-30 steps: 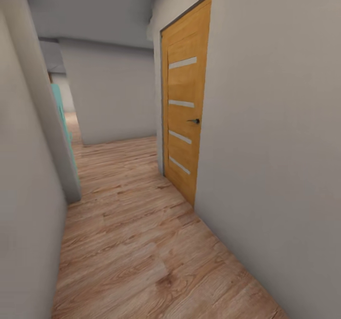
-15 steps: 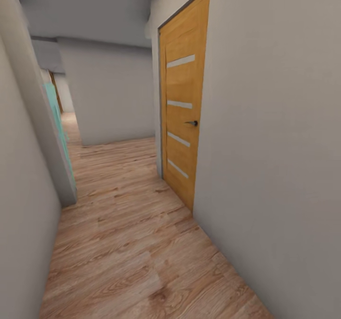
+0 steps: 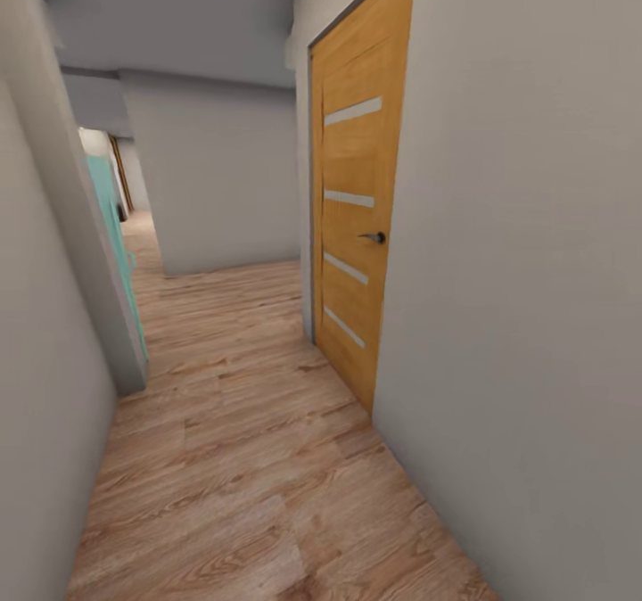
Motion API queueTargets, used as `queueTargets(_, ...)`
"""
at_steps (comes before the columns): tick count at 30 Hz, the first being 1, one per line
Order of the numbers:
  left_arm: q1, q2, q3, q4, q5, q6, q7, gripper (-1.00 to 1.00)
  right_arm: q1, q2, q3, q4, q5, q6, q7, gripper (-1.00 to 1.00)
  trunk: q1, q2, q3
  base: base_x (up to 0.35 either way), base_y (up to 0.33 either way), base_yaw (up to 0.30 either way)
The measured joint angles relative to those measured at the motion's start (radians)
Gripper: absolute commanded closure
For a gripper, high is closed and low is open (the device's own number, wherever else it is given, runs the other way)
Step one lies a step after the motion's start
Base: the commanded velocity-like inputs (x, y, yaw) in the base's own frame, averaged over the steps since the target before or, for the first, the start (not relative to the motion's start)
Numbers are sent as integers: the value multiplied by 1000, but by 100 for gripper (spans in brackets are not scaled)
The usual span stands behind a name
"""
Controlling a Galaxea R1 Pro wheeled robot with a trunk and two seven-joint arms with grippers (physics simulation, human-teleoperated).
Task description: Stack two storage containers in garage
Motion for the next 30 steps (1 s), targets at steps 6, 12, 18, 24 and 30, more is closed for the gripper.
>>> queueTargets(6,0,0,0,0,0,0,1,-100,0,0,0,0,1,0,0,-100,0,0,0,196,-1,263)
queueTargets(12,0,0,0,-1,0,0,1,-100,0,0,0,0,1,0,0,-100,1,0,0,32,0,268)
queueTargets(18,0,0,-1,-1,-6,0,0,-100,0,1,0,0,1,0,0,-100,1,0,0,3,0,268)
queueTargets(24,0,1,-1,-13,-9,-1,0,-100,0,1,0,0,0,-1,0,-100,1,0,0,0,0,237)
queueTargets(30,0,-3,0,-5,-10,0,-4,-100,0,3,-4,0,-3,0,0,-100,1,0,0,0,0,48)
